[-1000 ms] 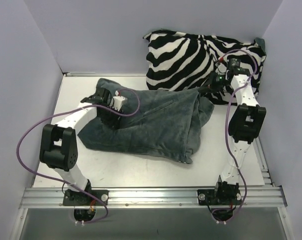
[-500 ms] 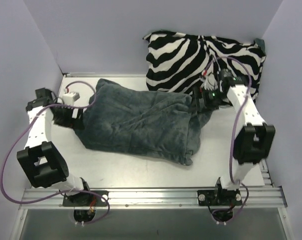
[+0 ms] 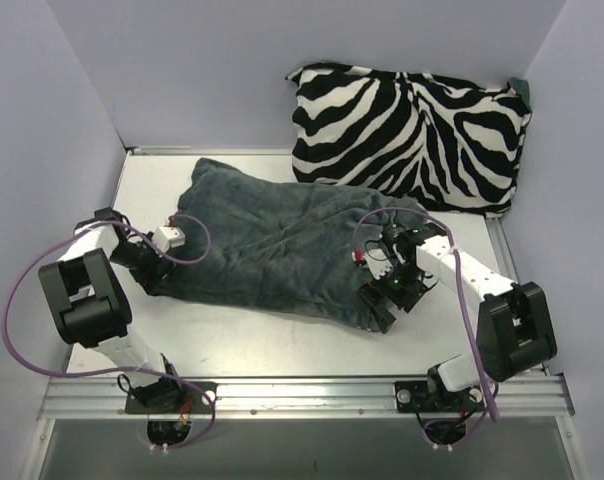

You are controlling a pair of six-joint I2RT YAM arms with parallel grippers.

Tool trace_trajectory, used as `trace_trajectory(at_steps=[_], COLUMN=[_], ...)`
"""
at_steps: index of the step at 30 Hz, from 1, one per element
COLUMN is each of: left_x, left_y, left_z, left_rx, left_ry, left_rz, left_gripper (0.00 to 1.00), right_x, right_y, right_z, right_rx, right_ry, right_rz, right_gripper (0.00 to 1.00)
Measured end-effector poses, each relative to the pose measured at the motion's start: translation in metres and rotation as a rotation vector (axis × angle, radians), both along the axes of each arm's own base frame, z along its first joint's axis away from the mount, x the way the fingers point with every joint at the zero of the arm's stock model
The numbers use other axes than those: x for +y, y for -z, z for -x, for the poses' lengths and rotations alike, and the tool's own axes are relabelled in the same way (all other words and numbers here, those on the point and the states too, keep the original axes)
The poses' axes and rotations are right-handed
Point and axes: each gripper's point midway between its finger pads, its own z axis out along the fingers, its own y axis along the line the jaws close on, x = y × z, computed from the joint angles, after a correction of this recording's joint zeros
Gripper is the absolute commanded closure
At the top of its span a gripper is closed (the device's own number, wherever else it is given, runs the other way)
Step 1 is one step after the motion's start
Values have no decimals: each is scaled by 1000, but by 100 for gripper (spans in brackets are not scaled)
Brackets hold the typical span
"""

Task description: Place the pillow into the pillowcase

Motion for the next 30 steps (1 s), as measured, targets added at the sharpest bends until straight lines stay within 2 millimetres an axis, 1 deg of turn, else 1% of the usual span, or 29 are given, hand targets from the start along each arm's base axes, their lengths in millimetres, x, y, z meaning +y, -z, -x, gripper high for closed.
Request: trace_trajectory(at_steps=[1, 3, 4, 6, 9, 10, 12, 13, 14, 15, 16, 17, 18, 19, 20, 22, 24, 25, 27, 28, 30], left_x=[-3, -10, -13, -18, -24, -25, -26, -26, -26, -26, -26, -26, -27, -27, -28, -31, -35, -36, -39, -41, -42], left_y=[8, 22, 25, 25, 27, 28, 28, 28, 28, 29, 29, 29, 29, 29, 28, 23, 9, -4, -40, -61, -108], left_z=[6, 16, 15, 7, -5, -8, -13, -14, -16, -17, -18, -19, -20, -21, -20, -20, -18, -18, -20, -23, -31], left_rx=[1, 2, -10, -45, -86, -96, -108, -111, -118, -121, -124, -127, -124, -120, -111, -96, -102, -115, -169, -207, -306], left_ry=[34, 94, 122, 155, 177, 175, 158, 149, 140, 135, 128, 115, 92, 72, 46, -20, -80, -114, -177, -203, -250], left_rz=[2, 2, -2, -16, -30, -31, -30, -30, -29, -27, -25, -24, -20, -16, -6, 19, 51, 73, 118, 140, 171], left_gripper=[3, 3, 3, 3, 3, 5, 12, 25, 34, 46, 54, 73, 82, 89, 100, 100, 100, 100, 100, 100, 100], right_x=[-4, -7, -6, -1, 10, 15, 24, 26, 28, 30, 32, 34, 36, 35, 32, 26, 16, 10, -4, -7, -9], right_y=[6, 14, 17, 23, 34, 39, 48, 53, 58, 61, 62, 61, 60, 60, 59, 54, 40, 27, -13, -38, -95], right_z=[1, -3, -6, -11, -13, -14, -15, -18, -19, -21, -22, -27, -35, -41, -45, -48, -49, -55, -74, -84, -97], right_rx=[-10, -59, -87, -153, -228, -250, -298, -327, -352, -375, -387, -419, -456, -486, -504, -519, -517, -532, -626, -696, -843], right_ry=[-8, -25, -38, -71, -137, -161, -205, -221, -238, -248, -254, -254, -249, -238, -224, -205, -162, -120, -27, -1, 25], right_rz=[20, 45, 49, 43, 34, 30, 28, 32, 36, 38, 34, 32, 38, 51, 72, 94, 94, 84, 53, 31, -16], right_gripper=[0, 0, 0, 0, 0, 0, 2, 5, 19, 33, 50, 84, 100, 100, 100, 100, 100, 100, 100, 100, 100])
